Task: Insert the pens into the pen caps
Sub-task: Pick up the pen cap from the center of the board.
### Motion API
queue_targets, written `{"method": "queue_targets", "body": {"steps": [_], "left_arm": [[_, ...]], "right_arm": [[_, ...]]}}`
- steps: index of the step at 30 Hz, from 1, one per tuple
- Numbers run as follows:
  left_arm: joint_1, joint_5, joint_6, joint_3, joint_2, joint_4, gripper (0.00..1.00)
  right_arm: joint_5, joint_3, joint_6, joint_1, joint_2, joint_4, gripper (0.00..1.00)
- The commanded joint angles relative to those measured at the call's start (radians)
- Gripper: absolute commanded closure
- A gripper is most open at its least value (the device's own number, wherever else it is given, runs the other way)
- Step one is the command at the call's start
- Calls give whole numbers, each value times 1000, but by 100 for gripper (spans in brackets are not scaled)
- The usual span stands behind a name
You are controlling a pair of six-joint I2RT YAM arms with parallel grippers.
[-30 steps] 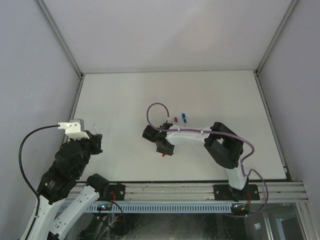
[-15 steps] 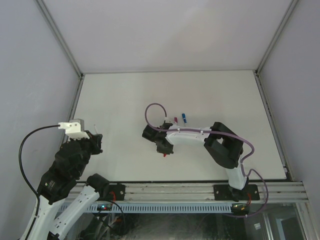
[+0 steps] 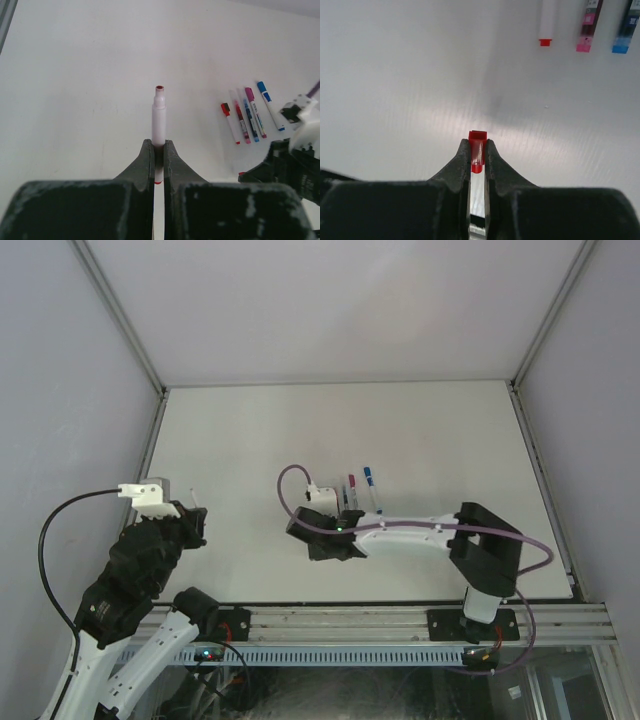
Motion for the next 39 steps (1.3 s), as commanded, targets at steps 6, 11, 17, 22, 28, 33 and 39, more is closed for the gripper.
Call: {"method": "queue_targets", "body": {"steps": [6,11,17,22,28,33,39], "left_arm": [[3,3,20,-1,20,40,100],[3,26,25,5,40,39,100],[3,57,29,12,57,41,100],[1,111,23,23,76,39,100],[-2,186,-45,2,80,77,100],[-146,150,-131,-84,115,181,100],[-443,-70,-176,-99,227,271,100]], "right_arm": [[-288,-297,-203,-78,-276,587,100],[-264,-303,-249,-91,-325,578,100],[-172,-392,-265,-117,-463,635,100],[-108,-497,-257,-151,-609,696,100],[-32,-638,-280,-200,-772,801,100],[-71,-681,-295,-264,-875,785,100],[-133,-701,-273,-311,-971,736,100]]}}
